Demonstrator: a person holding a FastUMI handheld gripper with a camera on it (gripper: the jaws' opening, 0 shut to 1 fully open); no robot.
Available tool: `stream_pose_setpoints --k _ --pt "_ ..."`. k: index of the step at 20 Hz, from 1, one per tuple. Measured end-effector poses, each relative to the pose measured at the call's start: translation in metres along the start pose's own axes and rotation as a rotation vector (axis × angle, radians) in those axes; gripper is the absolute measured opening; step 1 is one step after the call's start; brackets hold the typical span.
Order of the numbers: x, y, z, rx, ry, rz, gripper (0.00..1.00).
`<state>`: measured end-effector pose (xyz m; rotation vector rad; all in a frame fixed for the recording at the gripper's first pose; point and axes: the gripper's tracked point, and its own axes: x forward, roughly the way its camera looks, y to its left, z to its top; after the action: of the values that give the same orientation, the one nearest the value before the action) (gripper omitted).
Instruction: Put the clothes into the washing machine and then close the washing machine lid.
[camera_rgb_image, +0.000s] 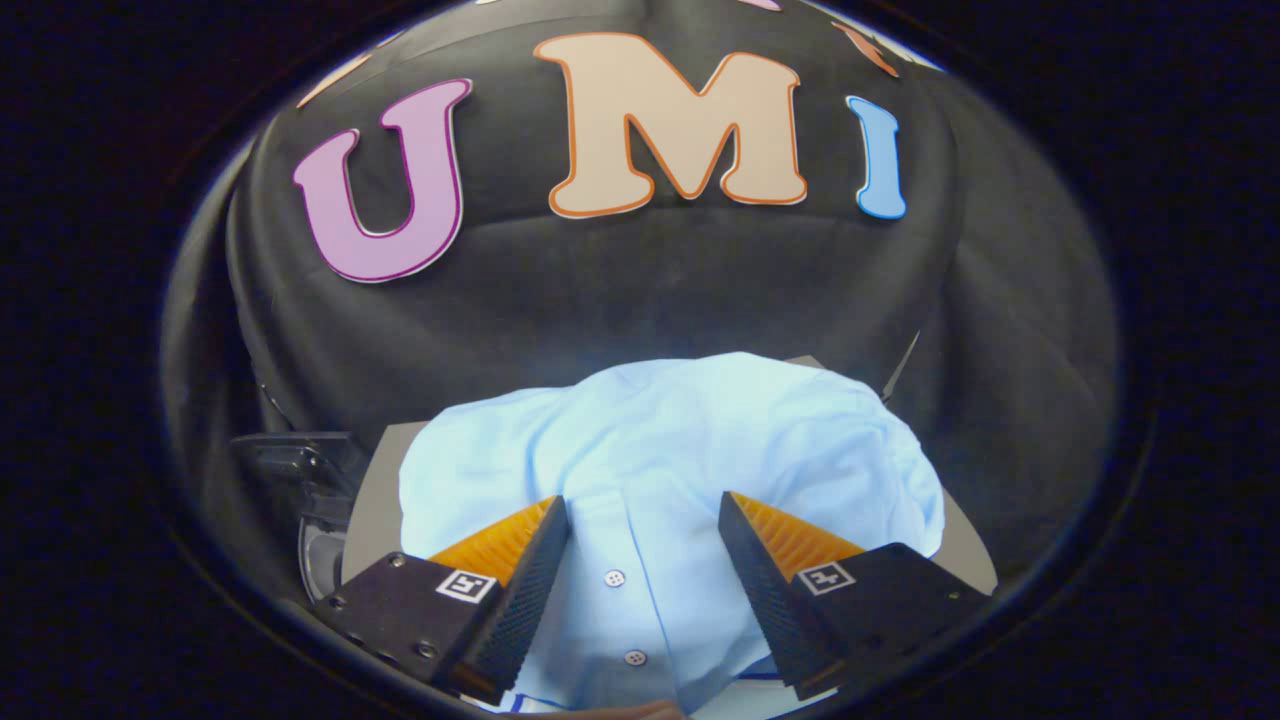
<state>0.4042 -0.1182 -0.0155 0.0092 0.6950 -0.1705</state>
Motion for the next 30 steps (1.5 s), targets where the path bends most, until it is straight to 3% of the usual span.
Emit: stream_pose_setpoints --k 3,5,7,8,13,22,30 --pt "0.000 -0.009 -0.001 0.016 0.000 -0.051 0.92" --pt "0.000 -0.023 0.000 0.057 0.000 -0.123 0.54" --pt "-0.004 -0.022 -0.002 0.066 0.002 -0.135 0.17" --pt "-0.006 -0.021 -0.003 0.073 -0.001 -0.139 0.13" --pt "-0.030 0.002 -0.004 0.090 -0.072 -0.073 0.03" --pt "-0.126 0.032 0.038 0.038 -0.254 -0.088 0.01" --pt "-0.220 0.124 0.102 -0.001 -0.488 0.022 0.00"
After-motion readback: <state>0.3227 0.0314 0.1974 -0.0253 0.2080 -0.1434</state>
